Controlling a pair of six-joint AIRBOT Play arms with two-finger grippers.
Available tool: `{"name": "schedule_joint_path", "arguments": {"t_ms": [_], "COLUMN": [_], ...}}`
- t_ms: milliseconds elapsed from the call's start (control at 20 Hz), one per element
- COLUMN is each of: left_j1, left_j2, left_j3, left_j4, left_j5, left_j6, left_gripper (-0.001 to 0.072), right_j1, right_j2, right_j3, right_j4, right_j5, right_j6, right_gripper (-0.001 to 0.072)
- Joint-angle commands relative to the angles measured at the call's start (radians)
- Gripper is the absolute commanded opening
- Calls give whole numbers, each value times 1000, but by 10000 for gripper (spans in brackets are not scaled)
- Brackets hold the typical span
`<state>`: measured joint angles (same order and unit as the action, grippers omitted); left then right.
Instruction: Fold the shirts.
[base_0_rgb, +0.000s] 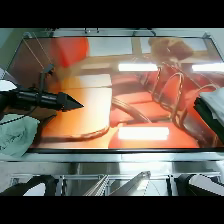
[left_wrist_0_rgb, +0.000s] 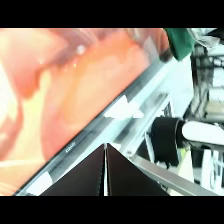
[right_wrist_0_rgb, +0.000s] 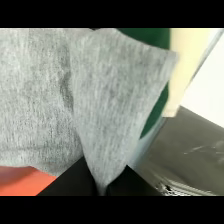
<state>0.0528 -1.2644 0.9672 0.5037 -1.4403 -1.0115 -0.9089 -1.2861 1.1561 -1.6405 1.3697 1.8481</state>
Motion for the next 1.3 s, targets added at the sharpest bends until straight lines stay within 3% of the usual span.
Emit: {"name": "schedule_joint_path", "arguments": {"t_ms": [0, 150, 200, 300, 400, 550, 600, 650, 700, 850, 1050, 1250], "left_j1": [-51, -76, -77, -77, -72, -55, -43, -31, -16, 54, 152, 182], "left_j2": [-51, -85, -88, -87, -87, -87, -87, -79, -60, 38, 258, 471], "left_j3": [0, 0, 0, 11, 54, 142, 174, 199, 219, 227, 16, -290], "left_j4": [-1, -3, -3, -1, -2, -2, -2, -2, -2, 2, 2, 3], "left_j5": [0, 0, 0, -7, -37, -62, -77, -88, -86, -85, -75, -55], "left_j6": [1, 1, 1, 1, 1, 0, 0, -9, -13, -23, -29, -30], "left_gripper": [16, 16, 14, 13, 13, 12, 11, 11, 10, 11, 11, 11], "right_j1": [-26, -25, -25, -25, -24, 0, 27, 67, 113, 299, 624, 930], "right_j2": [33, 31, 31, 32, 32, 32, 32, 32, 33, 59, 116, 228], "right_j3": [-50, -51, -51, -47, -11, 98, 141, 184, 219, 262, 223, -58], "right_j4": [-59, -60, -53, -50, -41, 121, 190, 260, 333, 496, 496, 399], "right_j5": [-10, -2, 5, 37, 75, 105, 99, 85, 58, -34, -41, -107], "right_j6": [-1, -8, -8, -46, -71, -71, -72, -84, -113, -206, -314, -334], "right_gripper": [10, 22, 106, 691, 711, 691, 501, 189, 17, 10, 9, 9]}}
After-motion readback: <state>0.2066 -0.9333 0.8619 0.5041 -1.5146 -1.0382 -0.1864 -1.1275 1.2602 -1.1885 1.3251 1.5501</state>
